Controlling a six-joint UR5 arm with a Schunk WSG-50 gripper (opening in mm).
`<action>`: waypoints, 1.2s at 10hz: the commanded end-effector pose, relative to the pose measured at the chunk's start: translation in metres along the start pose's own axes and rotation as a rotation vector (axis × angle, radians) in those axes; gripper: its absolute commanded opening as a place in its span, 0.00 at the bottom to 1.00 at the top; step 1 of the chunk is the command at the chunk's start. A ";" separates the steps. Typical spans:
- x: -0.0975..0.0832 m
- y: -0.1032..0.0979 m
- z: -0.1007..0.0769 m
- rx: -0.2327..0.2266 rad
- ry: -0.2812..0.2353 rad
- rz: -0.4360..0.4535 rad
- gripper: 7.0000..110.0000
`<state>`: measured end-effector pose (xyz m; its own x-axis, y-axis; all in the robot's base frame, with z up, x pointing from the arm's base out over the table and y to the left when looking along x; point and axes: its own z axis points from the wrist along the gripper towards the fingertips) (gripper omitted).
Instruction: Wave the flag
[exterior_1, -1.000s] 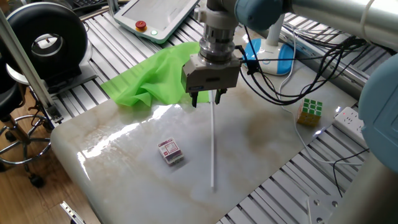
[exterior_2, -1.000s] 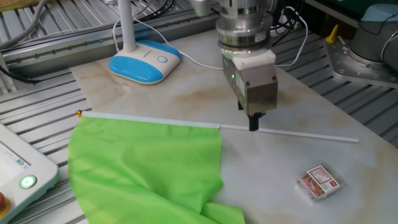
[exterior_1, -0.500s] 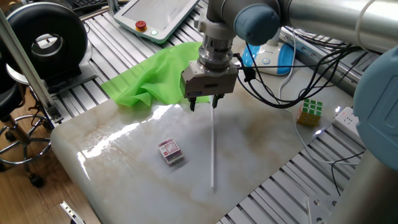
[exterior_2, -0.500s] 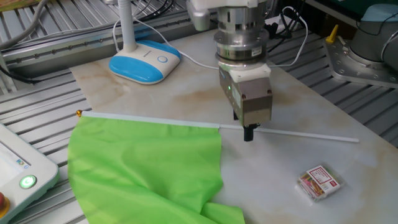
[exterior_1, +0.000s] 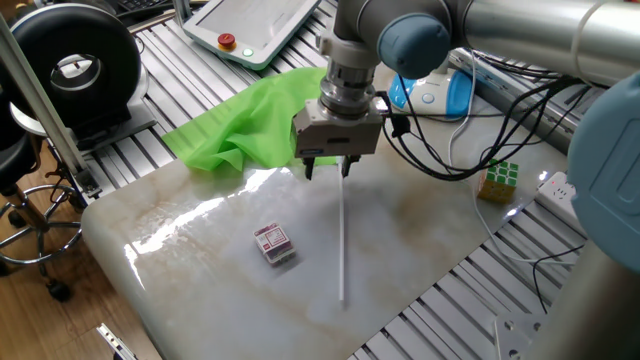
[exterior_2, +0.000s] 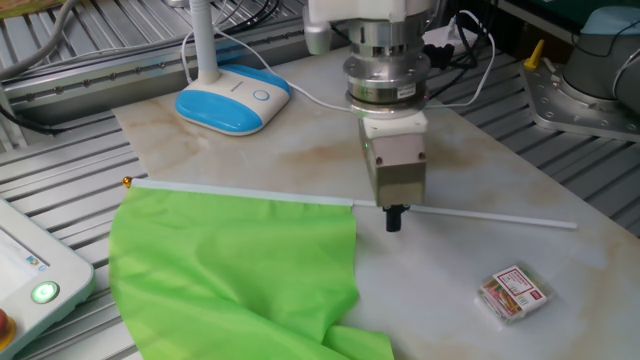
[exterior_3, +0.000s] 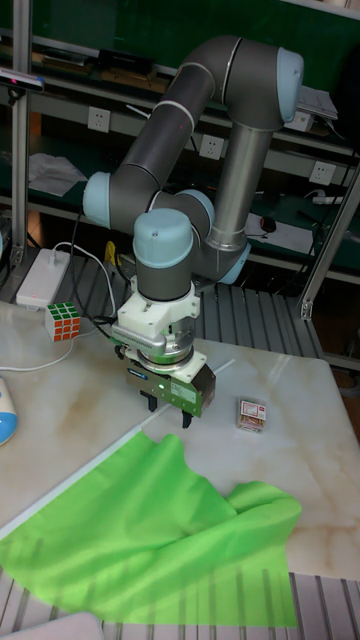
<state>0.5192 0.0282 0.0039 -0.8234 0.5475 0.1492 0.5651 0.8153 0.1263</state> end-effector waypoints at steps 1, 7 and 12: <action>-0.006 -0.007 0.002 0.014 0.003 0.101 0.57; -0.004 -0.016 0.009 0.029 0.019 0.056 0.36; -0.002 -0.016 0.011 0.027 0.031 0.075 0.36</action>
<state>0.5111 0.0152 -0.0094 -0.7879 0.5903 0.1755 0.6092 0.7888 0.0818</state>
